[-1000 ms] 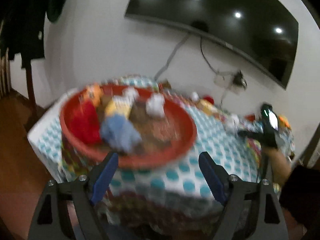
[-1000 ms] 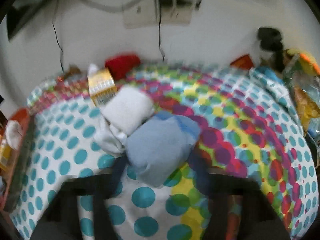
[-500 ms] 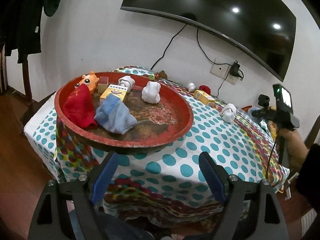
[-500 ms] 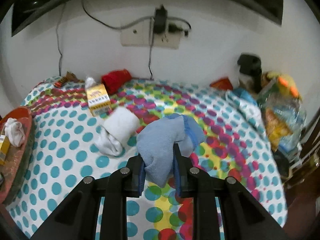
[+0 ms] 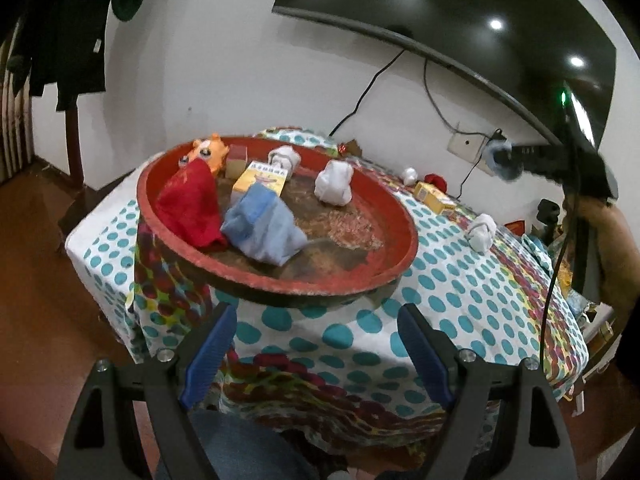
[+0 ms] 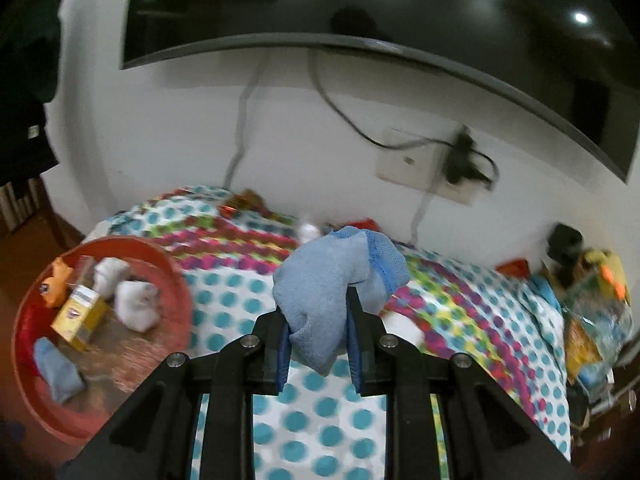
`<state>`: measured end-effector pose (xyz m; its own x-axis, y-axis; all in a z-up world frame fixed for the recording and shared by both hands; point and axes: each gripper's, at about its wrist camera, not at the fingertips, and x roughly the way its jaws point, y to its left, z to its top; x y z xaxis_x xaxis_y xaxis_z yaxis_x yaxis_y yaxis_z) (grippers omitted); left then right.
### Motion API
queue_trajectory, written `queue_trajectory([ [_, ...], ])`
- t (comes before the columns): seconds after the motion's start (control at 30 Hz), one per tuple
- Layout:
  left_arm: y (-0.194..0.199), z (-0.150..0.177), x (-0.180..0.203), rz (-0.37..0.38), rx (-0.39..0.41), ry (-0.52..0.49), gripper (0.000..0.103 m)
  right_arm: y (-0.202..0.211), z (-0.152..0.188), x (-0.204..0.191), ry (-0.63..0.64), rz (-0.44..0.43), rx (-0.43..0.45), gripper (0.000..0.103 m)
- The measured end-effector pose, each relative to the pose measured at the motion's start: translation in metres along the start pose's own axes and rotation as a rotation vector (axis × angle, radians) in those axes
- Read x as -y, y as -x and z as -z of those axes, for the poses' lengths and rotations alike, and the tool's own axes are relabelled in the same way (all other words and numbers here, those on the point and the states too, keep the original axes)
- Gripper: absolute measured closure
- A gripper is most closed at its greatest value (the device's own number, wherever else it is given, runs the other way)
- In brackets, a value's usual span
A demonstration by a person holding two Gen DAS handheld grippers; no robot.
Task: Organize objects
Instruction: 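Carry the grey-blue sock with the right gripper into the red tray and release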
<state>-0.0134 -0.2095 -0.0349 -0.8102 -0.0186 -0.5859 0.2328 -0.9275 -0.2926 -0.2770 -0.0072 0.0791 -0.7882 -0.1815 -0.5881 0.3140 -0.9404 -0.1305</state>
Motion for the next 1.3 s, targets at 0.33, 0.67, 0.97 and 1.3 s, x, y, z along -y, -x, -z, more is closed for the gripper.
queue_trajectory([
  [0.33, -0.005, 0.001, -0.004, -0.024, -0.009, 0.017, 0.018, 0.011, -0.006, -0.080, 0.076, -0.132, 0.020, 0.082],
  [0.67, -0.008, 0.002, -0.008, -0.036, -0.025, 0.032, 0.018, 0.003, 0.036, -0.127, 0.138, -0.213, -0.043, 0.082],
  [0.97, -0.013, 0.006, -0.006, -0.040, -0.054, 0.027, 0.018, -0.001, 0.070, -0.147, 0.161, -0.266, -0.097, 0.081],
  [1.3, -0.014, 0.006, -0.005, -0.040, -0.063, 0.029, 0.018, -0.003, 0.081, -0.161, 0.164, -0.298, -0.114, 0.081],
])
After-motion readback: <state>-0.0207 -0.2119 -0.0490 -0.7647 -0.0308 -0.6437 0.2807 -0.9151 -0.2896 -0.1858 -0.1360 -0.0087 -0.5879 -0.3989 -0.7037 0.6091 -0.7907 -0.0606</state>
